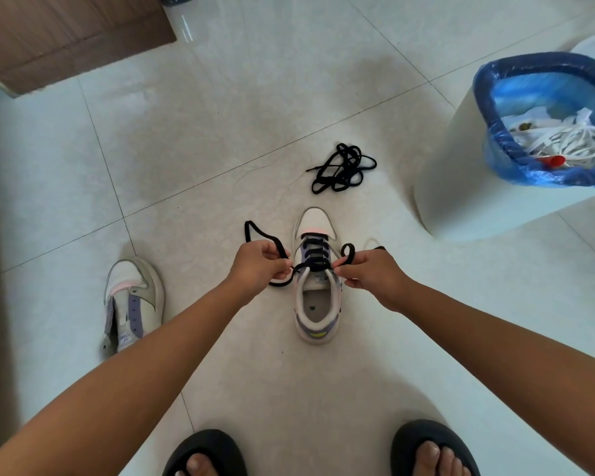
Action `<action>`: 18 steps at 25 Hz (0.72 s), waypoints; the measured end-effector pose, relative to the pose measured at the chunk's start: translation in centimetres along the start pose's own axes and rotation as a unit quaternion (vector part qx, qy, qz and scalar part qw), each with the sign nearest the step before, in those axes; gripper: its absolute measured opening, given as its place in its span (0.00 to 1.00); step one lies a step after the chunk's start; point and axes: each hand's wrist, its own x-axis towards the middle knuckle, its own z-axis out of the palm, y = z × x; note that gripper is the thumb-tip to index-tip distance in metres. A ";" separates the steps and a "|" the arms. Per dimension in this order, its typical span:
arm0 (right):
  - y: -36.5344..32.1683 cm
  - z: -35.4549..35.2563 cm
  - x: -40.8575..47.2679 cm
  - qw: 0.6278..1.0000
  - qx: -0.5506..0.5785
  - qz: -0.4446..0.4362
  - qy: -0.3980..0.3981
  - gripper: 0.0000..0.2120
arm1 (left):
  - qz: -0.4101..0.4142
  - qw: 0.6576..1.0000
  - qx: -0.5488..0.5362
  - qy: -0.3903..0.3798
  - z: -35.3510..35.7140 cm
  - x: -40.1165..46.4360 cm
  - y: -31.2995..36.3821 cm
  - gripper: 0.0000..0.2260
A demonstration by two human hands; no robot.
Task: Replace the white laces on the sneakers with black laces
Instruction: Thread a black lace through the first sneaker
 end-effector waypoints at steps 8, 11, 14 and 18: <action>0.7 0.6 -0.8 0.992 0.058 -0.017 0.107 0.15 | 0.016 0.999 0.044 -0.023 -0.1 -0.2 -0.1 0.07; 0.8 0.9 -1.1 0.992 0.027 -0.051 0.111 0.14 | 0.017 0.997 0.069 -0.017 0.4 0.0 -0.8 0.05; 1.0 1.1 -1.3 0.990 -0.033 -0.084 0.111 0.14 | 0.043 0.992 0.117 0.007 1.4 -0.4 -1.9 0.06; 1.4 1.2 -1.4 0.964 -0.177 -0.159 0.115 0.05 | 0.136 0.968 0.207 0.046 2.1 -1.7 -2.5 0.05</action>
